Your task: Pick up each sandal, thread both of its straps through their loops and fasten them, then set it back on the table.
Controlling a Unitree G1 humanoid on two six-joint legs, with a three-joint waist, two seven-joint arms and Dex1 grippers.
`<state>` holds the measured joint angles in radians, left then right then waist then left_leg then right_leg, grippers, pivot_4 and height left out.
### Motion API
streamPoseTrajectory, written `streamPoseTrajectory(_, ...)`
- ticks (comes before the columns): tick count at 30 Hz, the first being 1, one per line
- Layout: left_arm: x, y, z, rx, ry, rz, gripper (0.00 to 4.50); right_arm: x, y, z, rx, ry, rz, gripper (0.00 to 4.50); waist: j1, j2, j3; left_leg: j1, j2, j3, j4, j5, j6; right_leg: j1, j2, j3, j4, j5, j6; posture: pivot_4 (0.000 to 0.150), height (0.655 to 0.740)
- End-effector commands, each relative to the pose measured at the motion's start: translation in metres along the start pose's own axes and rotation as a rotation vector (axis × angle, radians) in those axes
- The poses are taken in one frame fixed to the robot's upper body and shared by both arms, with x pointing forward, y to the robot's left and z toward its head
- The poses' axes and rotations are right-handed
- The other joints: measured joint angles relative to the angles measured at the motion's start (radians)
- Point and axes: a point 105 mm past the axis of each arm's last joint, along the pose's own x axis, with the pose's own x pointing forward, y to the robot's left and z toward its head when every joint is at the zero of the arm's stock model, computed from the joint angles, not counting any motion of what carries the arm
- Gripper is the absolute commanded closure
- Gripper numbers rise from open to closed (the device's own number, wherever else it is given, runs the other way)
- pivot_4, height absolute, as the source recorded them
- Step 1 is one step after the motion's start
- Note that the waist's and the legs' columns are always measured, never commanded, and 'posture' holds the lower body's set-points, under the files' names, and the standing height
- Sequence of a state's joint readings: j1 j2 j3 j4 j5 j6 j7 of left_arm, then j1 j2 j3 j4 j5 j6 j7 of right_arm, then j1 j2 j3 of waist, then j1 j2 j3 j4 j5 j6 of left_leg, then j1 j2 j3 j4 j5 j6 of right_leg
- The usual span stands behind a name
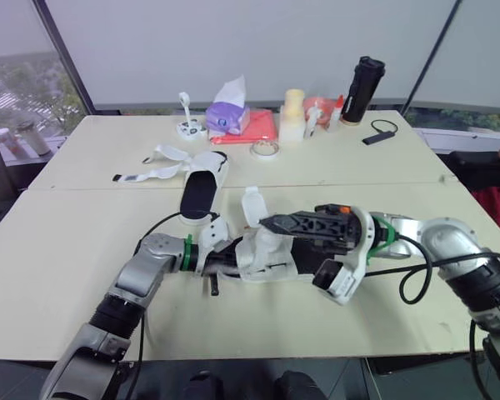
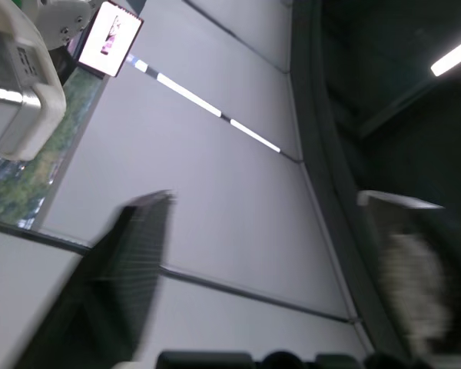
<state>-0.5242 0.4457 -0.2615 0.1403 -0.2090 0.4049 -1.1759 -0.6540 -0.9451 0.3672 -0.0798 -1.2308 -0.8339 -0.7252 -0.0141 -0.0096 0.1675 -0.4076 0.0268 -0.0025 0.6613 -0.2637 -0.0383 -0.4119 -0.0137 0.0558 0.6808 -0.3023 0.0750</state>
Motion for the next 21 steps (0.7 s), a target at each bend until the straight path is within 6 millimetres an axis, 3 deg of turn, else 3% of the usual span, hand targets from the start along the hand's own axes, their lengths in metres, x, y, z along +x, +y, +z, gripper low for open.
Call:
streamPoseTrajectory(1, 0.003, -0.007, -0.011, -0.036, 0.026, -0.034, 4.50, -0.030, -0.004, -0.044, 0.056, 0.285, 0.073, 0.07, -0.001, -0.001, 0.000, 0.000, 0.000, 0.000, 0.000, 0.000, 0.000, 0.000, 0.000, 0.000, 0.000, 0.000, 0.000, 0.150, 0.7400)
streamPoseTrajectory(3, 0.003, -0.007, -0.012, -0.037, 0.027, -0.034, 4.50, -0.049, 0.003, -0.065, 0.252, 0.520, 0.073, 0.07, -0.004, -0.001, 0.000, 0.001, 0.000, 0.000, 0.000, 0.000, 0.000, 0.003, 0.000, 0.000, -0.002, 0.000, 0.000, 0.150, 0.7400)
streamPoseTrajectory(5, 0.003, -0.008, -0.013, -0.039, 0.030, -0.038, 4.50, -0.064, 0.020, -0.069, 0.695, 0.762, 0.052, 0.07, -0.004, -0.001, 0.000, 0.003, 0.001, 0.000, 0.000, -0.001, 0.001, 0.006, 0.001, 0.000, -0.002, 0.000, 0.000, 0.150, 0.7400)
streamPoseTrajectory(8, 0.003, -0.008, -0.013, -0.039, 0.031, -0.040, 4.50, -0.059, 0.040, -0.036, 1.273, 0.793, 0.118, 0.07, -0.003, -0.001, 0.000, 0.012, 0.005, -0.003, 0.000, -0.006, 0.010, 0.020, 0.004, -0.003, -0.011, 0.000, 0.000, 0.150, 0.7400)
streamPoseTrajectory(12, 0.003, -0.009, -0.013, -0.038, 0.032, -0.044, 4.50, -0.041, 0.031, 0.004, 1.948, 0.783, 0.065, 0.07, -0.001, -0.001, 0.000, 0.015, 0.006, -0.006, 0.000, -0.009, 0.015, 0.023, 0.002, -0.003, -0.013, 0.000, 0.000, 0.150, 0.7400)
streamPoseTrajectory(14, 0.003, -0.009, -0.013, -0.037, 0.032, -0.046, 4.50, -0.038, 0.028, 0.013, 2.127, 0.806, 0.061, 0.07, 0.000, -0.001, 0.000, 0.015, 0.006, -0.006, 0.000, -0.009, 0.015, 0.024, 0.001, -0.002, -0.013, 0.000, 0.000, 0.150, 0.7400)
streamPoseTrajectory(18, 0.006, -0.009, -0.011, -0.023, 0.027, -0.049, 4.50, -0.035, 0.012, 0.057, 2.777, 0.716, 0.111, 0.07, 0.005, -0.001, 0.000, 0.015, 0.006, -0.006, 0.000, -0.009, 0.015, 0.024, 0.000, -0.003, -0.015, 0.000, 0.000, 0.150, 0.7400)
streamPoseTrajectory(21, 0.007, -0.009, -0.009, -0.009, 0.024, -0.048, 4.50, -0.033, 0.007, 0.071, 2.941, 0.692, 0.110, 0.07, 0.003, -0.001, 0.000, 0.013, 0.006, -0.006, 0.000, -0.009, 0.016, 0.024, -0.001, -0.003, -0.016, 0.000, 0.000, 0.150, 0.7400)
